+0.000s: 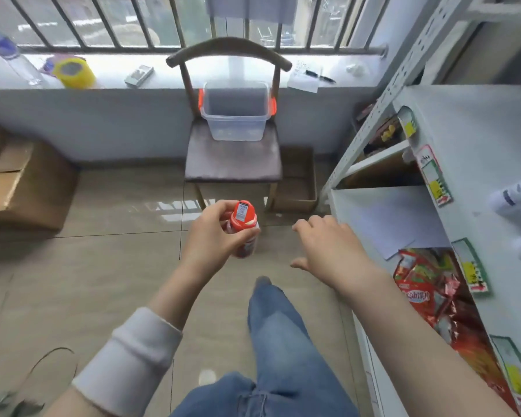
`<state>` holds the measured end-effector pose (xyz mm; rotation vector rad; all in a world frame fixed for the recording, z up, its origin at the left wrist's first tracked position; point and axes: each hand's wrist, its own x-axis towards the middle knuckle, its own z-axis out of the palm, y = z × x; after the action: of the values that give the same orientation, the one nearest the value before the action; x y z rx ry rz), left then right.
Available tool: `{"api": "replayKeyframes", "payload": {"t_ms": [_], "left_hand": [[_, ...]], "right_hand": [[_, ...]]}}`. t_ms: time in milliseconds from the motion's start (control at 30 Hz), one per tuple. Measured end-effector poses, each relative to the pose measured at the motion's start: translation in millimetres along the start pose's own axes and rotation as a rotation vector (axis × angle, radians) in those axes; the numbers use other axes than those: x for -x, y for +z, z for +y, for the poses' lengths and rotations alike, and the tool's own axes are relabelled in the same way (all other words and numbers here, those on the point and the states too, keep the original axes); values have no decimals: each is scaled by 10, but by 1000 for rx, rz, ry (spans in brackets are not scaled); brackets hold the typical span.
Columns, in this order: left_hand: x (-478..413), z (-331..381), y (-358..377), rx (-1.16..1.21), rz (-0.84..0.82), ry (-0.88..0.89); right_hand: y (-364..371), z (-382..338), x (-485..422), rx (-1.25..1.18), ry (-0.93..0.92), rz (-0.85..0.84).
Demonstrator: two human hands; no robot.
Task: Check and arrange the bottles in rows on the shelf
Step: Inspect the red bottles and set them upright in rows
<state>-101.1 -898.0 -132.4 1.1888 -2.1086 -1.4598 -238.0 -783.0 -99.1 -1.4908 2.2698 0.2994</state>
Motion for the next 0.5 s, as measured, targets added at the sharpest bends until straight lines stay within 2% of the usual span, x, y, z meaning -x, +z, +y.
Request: {"api": "replayKeyframes", "payload": {"t_ms": [300, 500], "left_hand": [[-1919, 71, -362, -67, 219, -67], [-3315, -115, -582, -57, 186, -102]], "right_hand": [[-1014, 283, -2001, 73, -84, -18], [-1323, 333, -3306, 79, -70, -67]]}}
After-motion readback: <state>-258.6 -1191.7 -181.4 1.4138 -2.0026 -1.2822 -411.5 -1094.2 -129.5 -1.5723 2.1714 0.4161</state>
